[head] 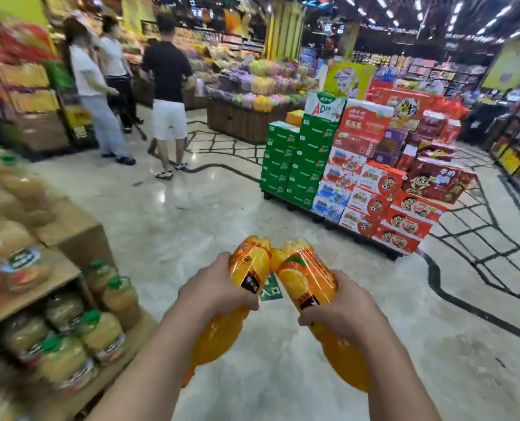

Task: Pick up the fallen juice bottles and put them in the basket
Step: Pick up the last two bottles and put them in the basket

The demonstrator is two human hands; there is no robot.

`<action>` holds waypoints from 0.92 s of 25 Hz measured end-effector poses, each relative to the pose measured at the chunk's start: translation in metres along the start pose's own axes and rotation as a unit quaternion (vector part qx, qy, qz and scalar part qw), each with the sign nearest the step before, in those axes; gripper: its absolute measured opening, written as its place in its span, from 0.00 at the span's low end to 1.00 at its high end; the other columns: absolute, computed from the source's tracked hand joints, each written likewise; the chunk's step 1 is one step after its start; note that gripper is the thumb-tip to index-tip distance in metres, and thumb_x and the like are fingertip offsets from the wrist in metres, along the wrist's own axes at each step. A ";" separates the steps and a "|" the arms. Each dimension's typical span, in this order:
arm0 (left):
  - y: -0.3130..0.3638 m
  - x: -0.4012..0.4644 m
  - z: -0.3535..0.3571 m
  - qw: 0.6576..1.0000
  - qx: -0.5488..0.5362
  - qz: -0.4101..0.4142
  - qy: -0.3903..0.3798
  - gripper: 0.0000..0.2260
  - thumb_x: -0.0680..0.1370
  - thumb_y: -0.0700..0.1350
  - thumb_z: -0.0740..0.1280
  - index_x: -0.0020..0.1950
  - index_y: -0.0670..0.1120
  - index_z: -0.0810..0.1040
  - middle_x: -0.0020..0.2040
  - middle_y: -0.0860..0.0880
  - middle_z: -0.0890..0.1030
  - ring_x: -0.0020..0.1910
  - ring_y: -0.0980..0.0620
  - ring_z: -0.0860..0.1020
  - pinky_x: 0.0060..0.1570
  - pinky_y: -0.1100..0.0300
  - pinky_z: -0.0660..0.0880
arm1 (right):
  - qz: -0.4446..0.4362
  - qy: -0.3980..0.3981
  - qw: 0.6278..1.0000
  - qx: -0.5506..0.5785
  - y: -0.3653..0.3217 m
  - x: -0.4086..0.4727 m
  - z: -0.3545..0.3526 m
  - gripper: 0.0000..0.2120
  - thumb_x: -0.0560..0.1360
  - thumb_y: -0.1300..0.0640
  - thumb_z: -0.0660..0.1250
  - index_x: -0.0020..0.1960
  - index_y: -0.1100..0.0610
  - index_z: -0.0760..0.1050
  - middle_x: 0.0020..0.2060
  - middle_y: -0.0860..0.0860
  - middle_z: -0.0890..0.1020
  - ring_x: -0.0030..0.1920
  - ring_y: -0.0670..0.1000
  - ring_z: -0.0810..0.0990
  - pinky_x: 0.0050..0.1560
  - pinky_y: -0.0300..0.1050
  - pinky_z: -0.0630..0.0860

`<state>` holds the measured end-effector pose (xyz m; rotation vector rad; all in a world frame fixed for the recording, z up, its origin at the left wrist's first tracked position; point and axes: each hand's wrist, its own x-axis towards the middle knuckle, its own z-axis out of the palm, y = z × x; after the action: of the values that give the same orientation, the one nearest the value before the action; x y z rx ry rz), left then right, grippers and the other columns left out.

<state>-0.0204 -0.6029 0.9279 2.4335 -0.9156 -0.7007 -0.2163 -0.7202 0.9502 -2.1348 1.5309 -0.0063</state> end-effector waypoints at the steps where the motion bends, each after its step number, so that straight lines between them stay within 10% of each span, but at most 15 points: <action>1: -0.017 -0.014 -0.008 1.000 -0.012 -0.019 0.017 0.53 0.56 0.65 0.79 0.77 0.60 0.60 0.65 0.51 0.78 0.61 0.44 0.78 0.60 0.47 0.78 | -0.029 -0.008 1.000 -0.006 -0.011 -0.006 0.005 0.46 0.49 0.38 0.78 0.66 0.40 0.67 0.51 0.46 0.79 0.51 0.54 0.79 0.53 0.56 0.81; 23: -0.455 -0.464 -0.174 0.879 -0.196 -0.323 0.290 0.65 0.45 0.66 0.77 0.80 0.55 0.60 0.67 0.48 0.76 0.60 0.43 0.78 0.61 0.44 0.77 | -0.433 -0.218 0.871 -0.079 -0.323 -0.410 0.263 0.47 0.56 0.41 0.81 0.71 0.44 0.64 0.56 0.49 0.78 0.58 0.57 0.78 0.59 0.57 0.77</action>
<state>-0.0048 0.0697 0.9460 2.3246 0.2731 -0.2654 -0.0039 -0.1756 0.9671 -2.5426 0.2553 0.2780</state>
